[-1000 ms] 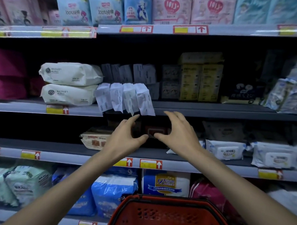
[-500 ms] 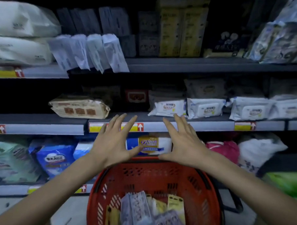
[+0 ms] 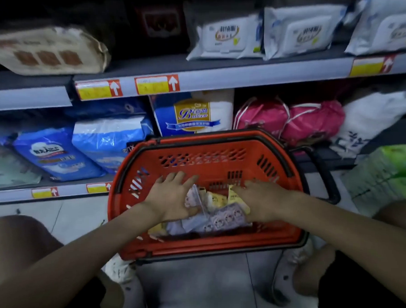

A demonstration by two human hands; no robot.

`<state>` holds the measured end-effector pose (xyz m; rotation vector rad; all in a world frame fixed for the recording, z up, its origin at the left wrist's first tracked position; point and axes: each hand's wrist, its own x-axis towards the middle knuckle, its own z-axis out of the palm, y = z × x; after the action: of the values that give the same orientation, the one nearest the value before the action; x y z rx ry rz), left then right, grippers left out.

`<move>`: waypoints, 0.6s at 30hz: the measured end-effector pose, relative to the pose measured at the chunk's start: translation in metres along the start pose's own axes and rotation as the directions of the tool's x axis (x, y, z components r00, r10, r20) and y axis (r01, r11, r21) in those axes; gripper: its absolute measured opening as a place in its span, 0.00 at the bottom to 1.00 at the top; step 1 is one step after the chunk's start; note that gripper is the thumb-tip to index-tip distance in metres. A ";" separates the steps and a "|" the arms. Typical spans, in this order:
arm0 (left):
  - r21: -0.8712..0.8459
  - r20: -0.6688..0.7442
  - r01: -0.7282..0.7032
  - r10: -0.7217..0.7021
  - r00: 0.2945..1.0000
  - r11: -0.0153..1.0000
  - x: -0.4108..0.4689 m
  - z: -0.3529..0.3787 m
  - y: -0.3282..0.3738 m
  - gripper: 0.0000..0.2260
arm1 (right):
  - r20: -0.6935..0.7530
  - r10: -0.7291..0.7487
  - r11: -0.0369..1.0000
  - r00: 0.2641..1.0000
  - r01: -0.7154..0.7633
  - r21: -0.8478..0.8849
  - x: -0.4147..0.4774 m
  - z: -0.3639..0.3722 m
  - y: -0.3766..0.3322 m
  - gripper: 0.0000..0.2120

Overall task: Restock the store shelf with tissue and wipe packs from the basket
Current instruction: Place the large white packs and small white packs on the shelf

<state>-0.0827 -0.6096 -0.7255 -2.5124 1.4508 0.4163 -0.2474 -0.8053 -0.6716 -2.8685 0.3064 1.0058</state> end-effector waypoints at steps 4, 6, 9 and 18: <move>0.053 0.141 -0.084 0.076 0.987 0.995 0.019 0.034 0.010 0.41 | 0.125 -0.064 0.998 0.990 0.067 -0.015 0.002 0.011 -0.003 0.21; 0.102 0.199 -0.150 0.127 0.972 0.983 0.030 0.047 0.013 0.40 | 0.128 -0.087 0.996 0.988 0.087 0.002 0.001 0.012 -0.003 0.19; 0.140 0.291 -0.259 0.210 0.933 0.956 0.046 0.065 0.019 0.38 | 0.121 -0.104 0.995 0.987 0.105 0.004 0.004 0.015 -0.002 0.17; 0.264 0.360 -0.363 0.258 0.897 0.894 0.072 0.084 0.033 0.31 | 0.089 -0.090 0.992 0.992 0.097 -0.081 0.012 0.023 0.014 0.15</move>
<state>-0.0883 -0.6576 -0.8308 -1.8575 1.6395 0.5529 -0.2551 -0.8175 -0.6978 -2.8730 0.1240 1.1457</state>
